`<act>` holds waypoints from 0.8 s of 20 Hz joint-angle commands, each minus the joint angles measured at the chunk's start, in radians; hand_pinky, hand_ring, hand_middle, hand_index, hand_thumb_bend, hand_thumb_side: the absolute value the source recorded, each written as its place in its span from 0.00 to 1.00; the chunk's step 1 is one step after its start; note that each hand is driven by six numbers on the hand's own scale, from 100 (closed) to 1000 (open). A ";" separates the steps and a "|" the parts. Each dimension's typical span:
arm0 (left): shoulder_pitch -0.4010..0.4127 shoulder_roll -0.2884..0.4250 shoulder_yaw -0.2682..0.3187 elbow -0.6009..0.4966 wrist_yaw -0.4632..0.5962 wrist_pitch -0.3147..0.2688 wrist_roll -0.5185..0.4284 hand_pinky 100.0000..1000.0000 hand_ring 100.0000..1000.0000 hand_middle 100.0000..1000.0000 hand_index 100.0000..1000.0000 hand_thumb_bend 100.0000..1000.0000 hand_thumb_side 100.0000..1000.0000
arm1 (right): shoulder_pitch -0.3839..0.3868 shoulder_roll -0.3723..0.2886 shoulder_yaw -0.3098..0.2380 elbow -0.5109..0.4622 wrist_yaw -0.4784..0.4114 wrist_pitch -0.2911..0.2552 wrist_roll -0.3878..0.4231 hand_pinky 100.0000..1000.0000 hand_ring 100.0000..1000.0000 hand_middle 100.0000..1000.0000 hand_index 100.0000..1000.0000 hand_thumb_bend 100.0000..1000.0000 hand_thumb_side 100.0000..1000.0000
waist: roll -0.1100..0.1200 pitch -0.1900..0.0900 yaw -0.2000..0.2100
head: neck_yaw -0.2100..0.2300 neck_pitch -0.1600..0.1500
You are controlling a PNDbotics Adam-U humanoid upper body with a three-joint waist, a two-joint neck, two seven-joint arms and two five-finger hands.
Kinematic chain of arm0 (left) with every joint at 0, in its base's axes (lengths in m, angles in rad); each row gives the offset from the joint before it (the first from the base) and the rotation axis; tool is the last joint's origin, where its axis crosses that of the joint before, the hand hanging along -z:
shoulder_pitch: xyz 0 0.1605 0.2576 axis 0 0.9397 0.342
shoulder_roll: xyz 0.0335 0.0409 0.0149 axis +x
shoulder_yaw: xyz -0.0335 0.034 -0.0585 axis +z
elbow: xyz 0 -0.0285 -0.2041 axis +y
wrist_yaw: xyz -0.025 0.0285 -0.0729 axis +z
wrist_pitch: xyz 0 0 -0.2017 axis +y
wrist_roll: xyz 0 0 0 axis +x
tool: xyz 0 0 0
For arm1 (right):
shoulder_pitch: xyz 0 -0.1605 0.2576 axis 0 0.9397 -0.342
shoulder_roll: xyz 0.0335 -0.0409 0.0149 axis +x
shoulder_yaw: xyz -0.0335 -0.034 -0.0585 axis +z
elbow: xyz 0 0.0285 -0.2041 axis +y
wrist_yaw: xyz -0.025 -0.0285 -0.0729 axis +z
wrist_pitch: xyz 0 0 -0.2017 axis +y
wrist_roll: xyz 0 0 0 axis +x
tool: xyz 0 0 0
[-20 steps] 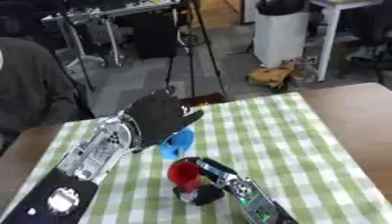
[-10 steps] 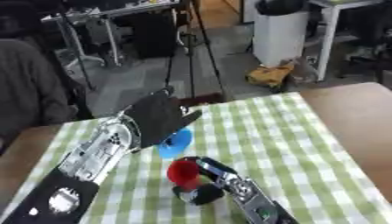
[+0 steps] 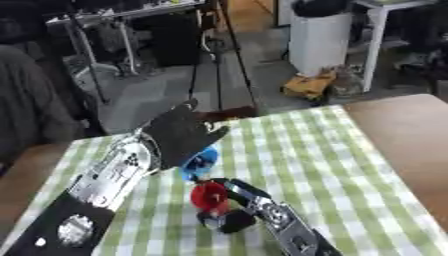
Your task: Pour the contents of one cup into another cup.
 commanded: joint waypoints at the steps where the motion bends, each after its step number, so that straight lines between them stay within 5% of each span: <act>1: -0.017 0.007 0.015 -0.005 -0.014 0.004 0.009 0.74 0.28 0.10 0.51 0.58 0.00 | -0.017 0.003 0.003 -0.027 -0.007 0.003 0.000 0.78 0.78 0.64 0.80 0.07 0.06 | -0.003 -0.012 0.000 | 0.001 0.003; 16: -0.015 0.005 0.017 0.009 -0.047 0.011 0.026 0.75 0.28 0.09 0.51 0.58 0.00 | -0.018 0.003 0.003 -0.027 -0.007 0.005 -0.003 0.78 0.77 0.64 0.80 0.06 0.06 | -0.001 -0.012 -0.003 | 0.002 0.003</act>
